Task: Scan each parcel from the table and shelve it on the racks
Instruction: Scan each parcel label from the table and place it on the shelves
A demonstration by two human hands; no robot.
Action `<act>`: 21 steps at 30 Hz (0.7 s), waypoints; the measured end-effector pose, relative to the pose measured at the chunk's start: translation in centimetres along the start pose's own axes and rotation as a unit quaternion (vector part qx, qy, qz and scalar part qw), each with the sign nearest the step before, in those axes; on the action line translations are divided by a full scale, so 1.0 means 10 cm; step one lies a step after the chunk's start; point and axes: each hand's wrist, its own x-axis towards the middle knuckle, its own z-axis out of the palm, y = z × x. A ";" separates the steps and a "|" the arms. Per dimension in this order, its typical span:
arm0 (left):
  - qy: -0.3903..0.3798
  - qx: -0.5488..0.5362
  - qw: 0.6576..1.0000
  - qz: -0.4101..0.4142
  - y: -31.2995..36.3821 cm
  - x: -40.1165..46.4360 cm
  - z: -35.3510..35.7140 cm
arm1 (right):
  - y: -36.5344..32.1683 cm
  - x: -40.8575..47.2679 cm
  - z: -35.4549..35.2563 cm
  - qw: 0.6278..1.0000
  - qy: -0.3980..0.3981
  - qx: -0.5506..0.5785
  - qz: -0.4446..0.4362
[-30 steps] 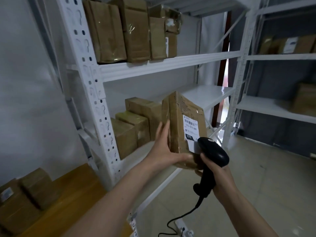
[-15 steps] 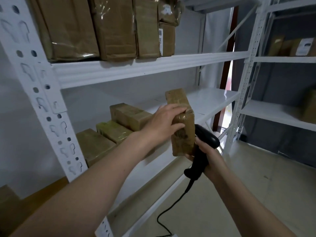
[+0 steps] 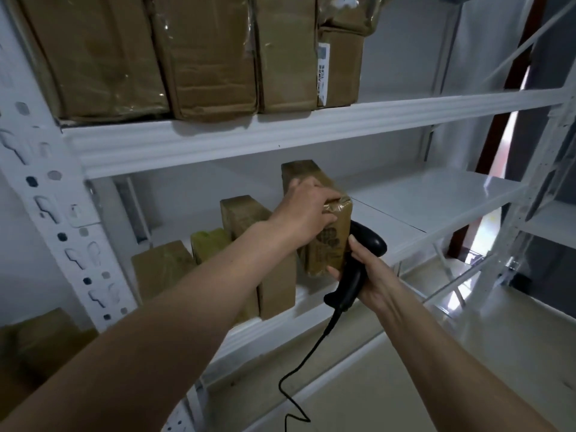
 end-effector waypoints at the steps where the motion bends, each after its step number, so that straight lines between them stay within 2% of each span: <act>1: 0.001 0.010 1.000 -0.013 -0.02 0.03 0.03 | -0.01 0.07 -0.01 1.000 -0.009 -0.003 0.010; 7: -0.003 0.051 0.995 -0.085 -0.21 0.07 0.18 | 0.10 0.37 -0.06 0.997 -0.045 -0.056 0.039; 14: -0.004 0.160 0.980 -0.117 -0.30 -0.05 0.25 | 0.26 0.46 -0.14 0.990 -0.053 -0.128 0.021; 21: -0.004 0.174 0.976 -0.129 -0.26 -0.03 0.24 | 0.21 0.46 -0.14 0.989 -0.051 -0.141 0.007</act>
